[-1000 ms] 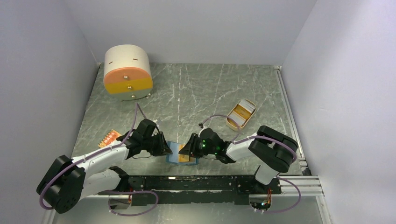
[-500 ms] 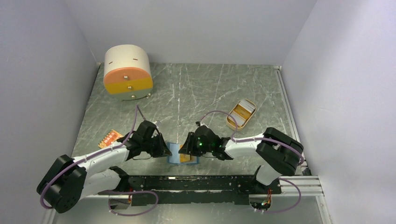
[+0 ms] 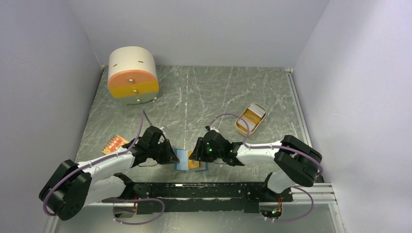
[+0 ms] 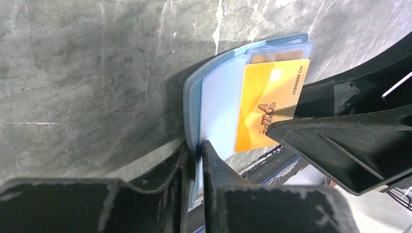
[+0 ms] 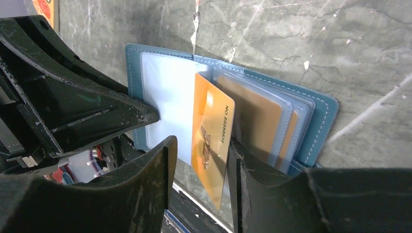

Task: Put the credit cards into the card holder
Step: Insert the credit card into the card holder.

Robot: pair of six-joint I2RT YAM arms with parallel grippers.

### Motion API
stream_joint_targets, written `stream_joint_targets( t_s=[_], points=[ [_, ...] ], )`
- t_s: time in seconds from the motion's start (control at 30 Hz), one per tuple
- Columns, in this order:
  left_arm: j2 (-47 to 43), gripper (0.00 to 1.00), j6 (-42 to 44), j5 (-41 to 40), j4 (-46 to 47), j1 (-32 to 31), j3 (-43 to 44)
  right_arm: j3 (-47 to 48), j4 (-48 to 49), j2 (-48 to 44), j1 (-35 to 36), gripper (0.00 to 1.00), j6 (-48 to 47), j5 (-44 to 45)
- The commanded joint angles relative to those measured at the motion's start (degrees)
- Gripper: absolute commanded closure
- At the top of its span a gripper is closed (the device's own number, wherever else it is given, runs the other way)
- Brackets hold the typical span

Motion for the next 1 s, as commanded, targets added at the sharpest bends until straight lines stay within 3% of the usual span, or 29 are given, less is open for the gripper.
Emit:
stream_joint_targets(
  t_s=[0.0, 0.13, 0.3, 0.47, 0.97],
  points=[
    [0.00, 0.82, -0.22, 1.56, 0.97, 0.34, -1.12, -0.78, -10.79, -0.19, -0.18, 0.54, -2.85, 4.73],
    [-0.45, 0.81, 0.07, 1.11, 0.17, 0.36, -0.50, -0.10, -12.46, -0.57, -0.17, 0.53, -4.15, 5.66],
    [-0.58, 0.76, -0.41, 1.46, 1.08, 0.29, -1.03, -1.11, -9.52, 0.57, -0.14, 0.61, -3.70, 3.92],
    [-0.14, 0.75, -0.06, 1.62, 1.02, 0.34, -1.05, -3.22, -5.53, 1.12, -0.17, 0.62, -2.16, 2.88],
    [-1.06, 0.76, -0.59, 2.01, 2.13, 0.29, -2.12, -8.70, 9.12, 4.80, -0.11, 0.84, 3.62, 2.33]
  ],
)
